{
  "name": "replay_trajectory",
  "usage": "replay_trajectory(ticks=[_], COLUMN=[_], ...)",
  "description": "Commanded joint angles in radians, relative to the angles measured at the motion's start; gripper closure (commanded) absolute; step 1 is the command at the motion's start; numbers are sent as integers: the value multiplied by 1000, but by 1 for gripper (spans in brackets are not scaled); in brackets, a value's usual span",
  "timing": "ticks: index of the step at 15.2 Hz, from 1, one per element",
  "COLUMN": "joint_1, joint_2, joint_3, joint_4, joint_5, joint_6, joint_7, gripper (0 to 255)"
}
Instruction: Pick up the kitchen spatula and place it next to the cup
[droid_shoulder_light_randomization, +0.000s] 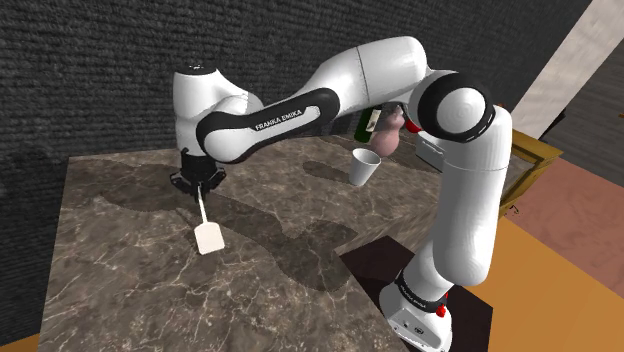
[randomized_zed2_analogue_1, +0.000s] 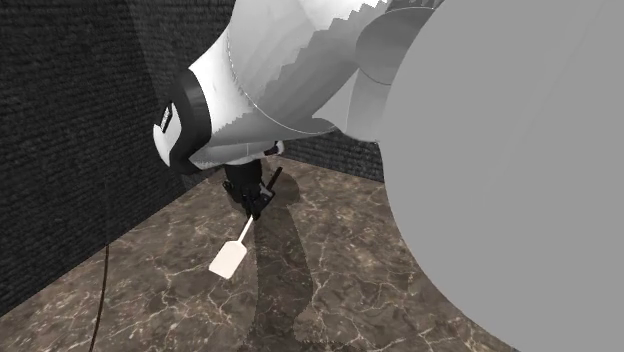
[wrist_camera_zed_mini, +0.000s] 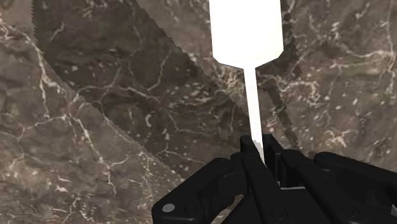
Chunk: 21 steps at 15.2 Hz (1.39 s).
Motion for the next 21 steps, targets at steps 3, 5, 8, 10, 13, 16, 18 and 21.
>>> replay_trajectory(ticks=[3, 5, 8, 10, 13, 16, 18, 21], joint_1=[-2, -4, -5, -6, -6, -6, -6, -4], joint_2=[-21, -31, -45, -53, -63, -72, -77, -82], joint_3=[6, 9, 12, 14, 17, 20, 21, 23], joint_4=[26, 40, 62, 78, 105, 134, 154, 187], joint_5=[13, 20, 29, 34, 41, 47, 50, 55], joint_6=[-45, -68, -103, -126, -162, -198, -223, -261], joint_7=[-10, -15, -22, -26, -32, -38, -41, -45], gripper=[255, 255, 255, 255, 255, 255, 255, 255])
